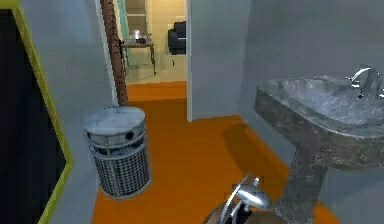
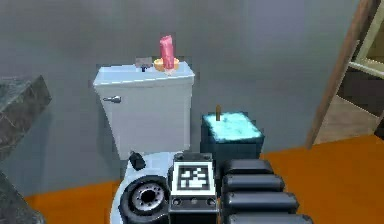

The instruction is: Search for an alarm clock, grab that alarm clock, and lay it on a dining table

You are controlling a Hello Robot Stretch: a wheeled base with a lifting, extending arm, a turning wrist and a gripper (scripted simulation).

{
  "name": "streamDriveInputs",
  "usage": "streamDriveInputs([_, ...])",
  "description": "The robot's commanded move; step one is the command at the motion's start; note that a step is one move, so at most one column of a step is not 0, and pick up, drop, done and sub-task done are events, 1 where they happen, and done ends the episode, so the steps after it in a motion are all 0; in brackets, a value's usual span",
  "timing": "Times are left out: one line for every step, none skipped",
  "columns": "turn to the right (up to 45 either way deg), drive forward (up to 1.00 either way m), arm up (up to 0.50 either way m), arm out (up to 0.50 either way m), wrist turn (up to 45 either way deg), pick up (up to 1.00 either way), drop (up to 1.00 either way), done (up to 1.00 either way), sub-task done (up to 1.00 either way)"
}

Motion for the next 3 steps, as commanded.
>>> streamDriveInputs([12.0, 0.0, 0.0, 0.0, 0.0, 0.0, 0.0, 0.0, 0.0])
streamDriveInputs([0.0, 0.3, 0.0, 0.0, 0.0, 0.0, 0.0, 0.0, 0.0])
streamDriveInputs([-12.0, 0.0, 0.0, 0.0, 0.0, 0.0, 0.0, 0.0, 0.0])
